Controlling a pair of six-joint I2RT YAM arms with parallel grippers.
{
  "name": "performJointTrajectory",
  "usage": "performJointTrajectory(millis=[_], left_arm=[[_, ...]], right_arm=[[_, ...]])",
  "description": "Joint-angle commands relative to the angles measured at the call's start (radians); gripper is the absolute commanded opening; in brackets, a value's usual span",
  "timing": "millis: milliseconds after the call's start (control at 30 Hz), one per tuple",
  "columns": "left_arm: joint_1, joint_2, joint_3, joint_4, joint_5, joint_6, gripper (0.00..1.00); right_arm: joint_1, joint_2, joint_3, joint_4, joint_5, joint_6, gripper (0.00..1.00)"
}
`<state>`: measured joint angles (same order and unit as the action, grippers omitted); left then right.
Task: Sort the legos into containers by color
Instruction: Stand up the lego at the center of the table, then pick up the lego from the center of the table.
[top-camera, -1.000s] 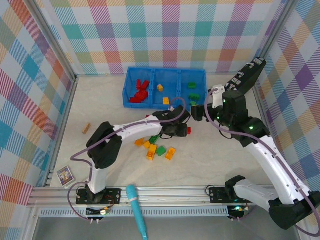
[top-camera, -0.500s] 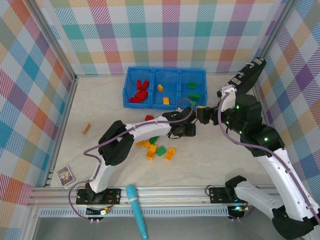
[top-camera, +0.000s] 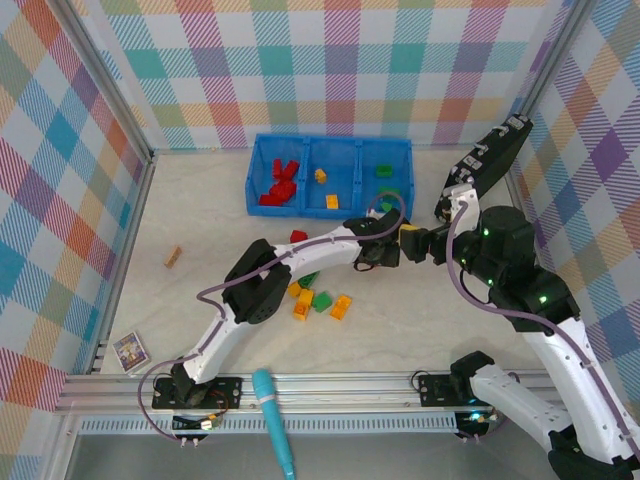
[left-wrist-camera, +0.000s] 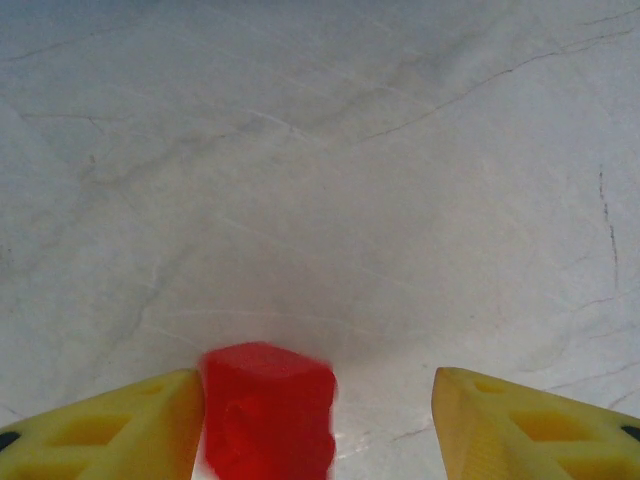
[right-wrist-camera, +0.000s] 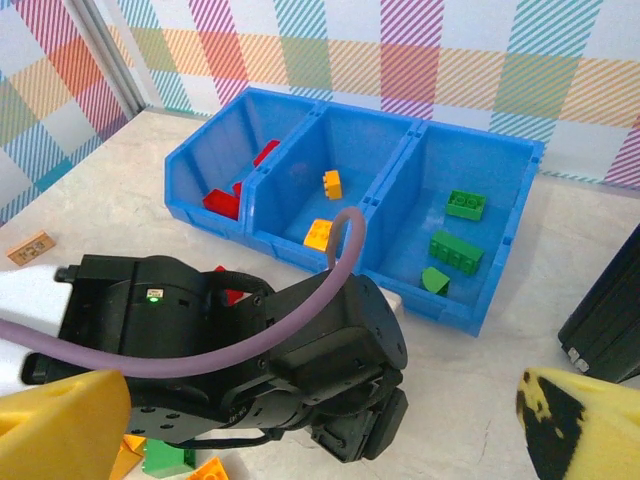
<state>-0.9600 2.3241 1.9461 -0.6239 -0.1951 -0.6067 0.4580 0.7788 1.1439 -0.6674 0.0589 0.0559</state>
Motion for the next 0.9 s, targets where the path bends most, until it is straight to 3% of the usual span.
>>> performJointTrajectory(millis=[0,267,400,867], left_arm=[[-0.009,0.019,0.041,-0.086,-0.058,0.051,0.62],[-0.010,0.029,0.028,-0.088,-0.048,0.046,0.62],[-0.009,0.033,0.010,-0.076,-0.030,0.043,0.57],[-0.004,0.042,-0.007,-0.065,-0.007,0.060,0.19]], right_arm=[[-0.004,-0.016,-0.016,0.020,0.007,-0.024,0.99],[-0.003,-0.011,-0.027,0.036,0.004,-0.023,0.99],[-0.004,-0.008,-0.029,0.036,0.012,-0.025,0.99],[-0.004,0.009,-0.027,0.042,0.035,-0.034,0.99]])
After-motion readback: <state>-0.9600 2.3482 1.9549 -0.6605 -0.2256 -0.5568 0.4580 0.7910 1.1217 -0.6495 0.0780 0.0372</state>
